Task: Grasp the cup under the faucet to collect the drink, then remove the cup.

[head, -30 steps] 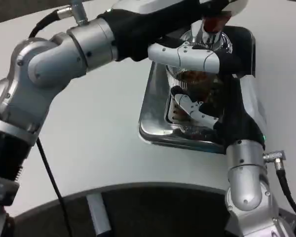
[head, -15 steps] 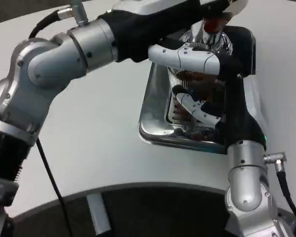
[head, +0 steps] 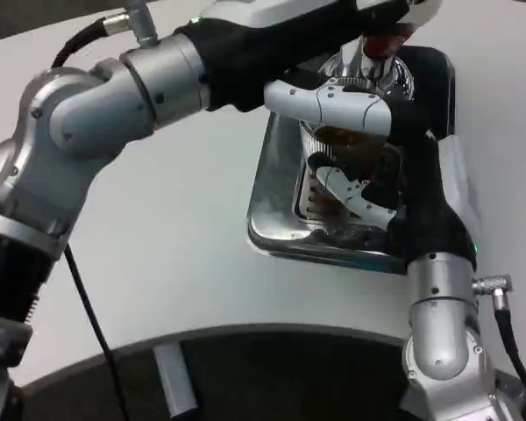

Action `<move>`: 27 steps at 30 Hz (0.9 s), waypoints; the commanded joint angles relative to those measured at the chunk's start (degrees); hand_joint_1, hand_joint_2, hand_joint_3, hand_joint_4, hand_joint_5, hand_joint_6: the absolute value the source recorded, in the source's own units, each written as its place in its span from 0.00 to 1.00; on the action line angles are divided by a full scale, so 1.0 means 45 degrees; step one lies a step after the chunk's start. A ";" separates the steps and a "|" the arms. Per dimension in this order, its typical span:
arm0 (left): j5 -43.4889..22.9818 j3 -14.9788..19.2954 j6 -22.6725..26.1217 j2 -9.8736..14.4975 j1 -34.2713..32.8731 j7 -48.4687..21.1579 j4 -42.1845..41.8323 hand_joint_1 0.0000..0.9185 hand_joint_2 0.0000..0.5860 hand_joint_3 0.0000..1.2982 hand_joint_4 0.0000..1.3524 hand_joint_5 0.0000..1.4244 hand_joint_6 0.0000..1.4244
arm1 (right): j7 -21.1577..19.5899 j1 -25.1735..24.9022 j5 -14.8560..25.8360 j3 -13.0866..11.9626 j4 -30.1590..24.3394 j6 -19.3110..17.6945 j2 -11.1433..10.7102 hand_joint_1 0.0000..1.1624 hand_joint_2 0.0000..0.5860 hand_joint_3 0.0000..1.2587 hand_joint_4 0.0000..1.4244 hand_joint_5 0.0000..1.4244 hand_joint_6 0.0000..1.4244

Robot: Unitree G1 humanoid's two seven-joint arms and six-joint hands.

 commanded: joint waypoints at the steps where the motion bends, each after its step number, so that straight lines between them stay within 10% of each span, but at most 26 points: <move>1: 0.0513 -0.0316 0.0077 0.0329 0.0731 -0.0546 0.0273 0.00 0.10 0.02 0.00 0.00 0.07 | -0.0176 0.0236 0.0191 0.0038 0.0136 -0.0406 0.0221 0.65 0.45 0.30 0.22 0.19 0.15; 27: 0.0116 0.1259 -0.1438 0.0392 0.1054 0.0939 0.0063 0.00 0.10 0.00 0.00 0.01 0.11 | -0.0092 0.0469 0.0238 -0.0340 0.0028 -0.0736 -0.0114 0.66 0.45 0.34 0.26 0.23 0.16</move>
